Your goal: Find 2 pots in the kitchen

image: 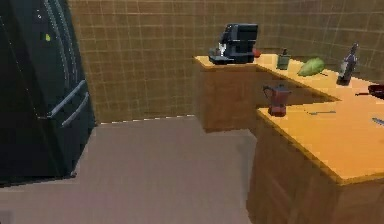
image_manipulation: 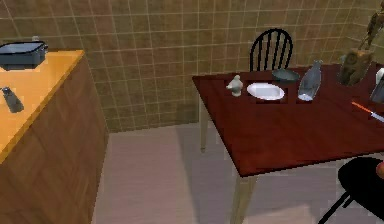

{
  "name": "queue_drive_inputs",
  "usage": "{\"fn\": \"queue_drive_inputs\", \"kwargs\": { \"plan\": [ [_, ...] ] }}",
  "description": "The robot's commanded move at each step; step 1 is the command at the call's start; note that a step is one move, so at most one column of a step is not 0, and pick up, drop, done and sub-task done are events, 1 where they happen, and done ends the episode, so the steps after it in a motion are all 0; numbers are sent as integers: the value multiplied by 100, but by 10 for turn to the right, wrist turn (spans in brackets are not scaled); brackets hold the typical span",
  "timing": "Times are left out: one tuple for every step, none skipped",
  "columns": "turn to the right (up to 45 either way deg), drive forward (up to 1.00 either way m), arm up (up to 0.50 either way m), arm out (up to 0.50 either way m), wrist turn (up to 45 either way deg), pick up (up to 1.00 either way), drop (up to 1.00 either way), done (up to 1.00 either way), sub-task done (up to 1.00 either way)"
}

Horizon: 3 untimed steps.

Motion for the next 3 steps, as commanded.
{"fn": "queue_drive_inputs", "kwargs": {
  "plan": [
    [120, 0, 0, 0, 0, 0, 0, 0, 0],
    [0, 30, 0, 0, 0, 0, 0, 0, 0],
    [120, 0, 0, 0, 0, 0, 0, 0, 0]
  ]
}}
